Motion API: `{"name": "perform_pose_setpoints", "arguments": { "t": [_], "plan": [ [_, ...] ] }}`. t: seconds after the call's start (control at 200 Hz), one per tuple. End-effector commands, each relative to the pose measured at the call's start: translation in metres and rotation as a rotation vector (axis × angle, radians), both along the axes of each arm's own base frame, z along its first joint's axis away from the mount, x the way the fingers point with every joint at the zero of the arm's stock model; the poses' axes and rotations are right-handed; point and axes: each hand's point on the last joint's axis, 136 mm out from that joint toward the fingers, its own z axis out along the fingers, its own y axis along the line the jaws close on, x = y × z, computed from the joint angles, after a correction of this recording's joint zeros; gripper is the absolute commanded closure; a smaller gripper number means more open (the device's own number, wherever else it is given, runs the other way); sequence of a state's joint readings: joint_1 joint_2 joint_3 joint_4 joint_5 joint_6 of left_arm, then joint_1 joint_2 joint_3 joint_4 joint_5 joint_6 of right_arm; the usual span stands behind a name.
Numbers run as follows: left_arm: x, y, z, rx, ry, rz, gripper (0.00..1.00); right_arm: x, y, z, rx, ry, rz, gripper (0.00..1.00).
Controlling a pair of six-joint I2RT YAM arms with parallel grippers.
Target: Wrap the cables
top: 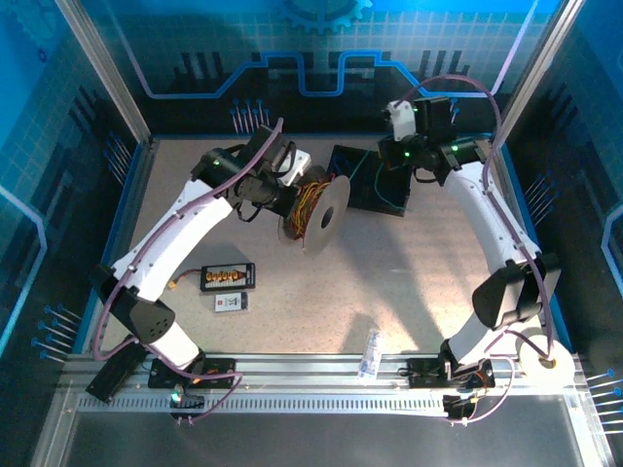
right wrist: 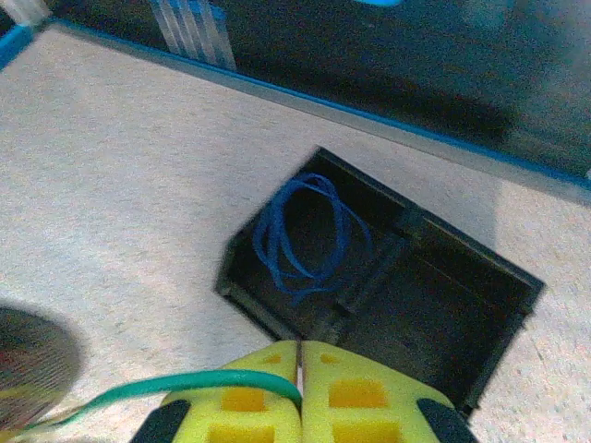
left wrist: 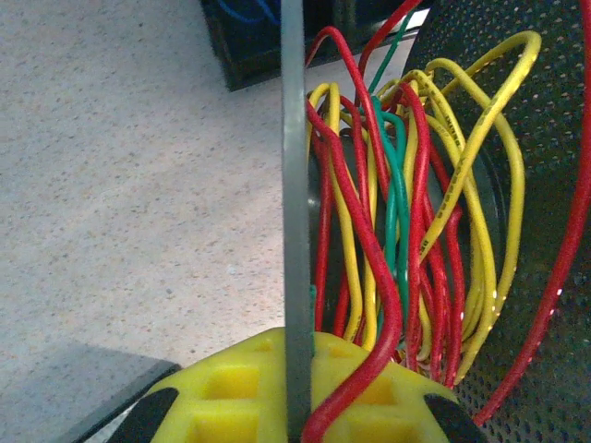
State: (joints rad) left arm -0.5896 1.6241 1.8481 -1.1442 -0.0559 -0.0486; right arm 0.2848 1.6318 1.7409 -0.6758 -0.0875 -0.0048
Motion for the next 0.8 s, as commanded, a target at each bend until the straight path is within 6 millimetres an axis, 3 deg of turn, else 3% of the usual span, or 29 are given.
{"name": "perform_pose_setpoints", "arguments": {
  "t": [0.0, 0.2, 0.51, 0.646, 0.796],
  "plan": [
    [0.013, 0.005, 0.004, 0.042, -0.059, 0.028, 1.00, -0.038, 0.039, 0.037, -0.019, -0.048, 0.148, 1.00],
    [0.030, 0.005, -0.003, 0.053, -0.062, 0.089, 1.00, -0.094, 0.101, 0.057, -0.007, -0.009, 0.345, 1.00],
    [0.066, 0.042, 0.017, -0.034, -0.085, 0.336, 1.00, -0.177, 0.159, 0.044, 0.092, 0.196, 0.565, 1.00],
    [0.074, 0.038, 0.025, -0.065, -0.094, 0.348, 1.00, -0.192, 0.185, 0.037, 0.179, 0.276, 0.619, 1.00],
    [0.077, 0.035, 0.027, -0.095, -0.099, 0.378, 1.00, -0.176, 0.199, 0.024, 0.245, 0.339, 0.535, 1.00]
  ]
}}
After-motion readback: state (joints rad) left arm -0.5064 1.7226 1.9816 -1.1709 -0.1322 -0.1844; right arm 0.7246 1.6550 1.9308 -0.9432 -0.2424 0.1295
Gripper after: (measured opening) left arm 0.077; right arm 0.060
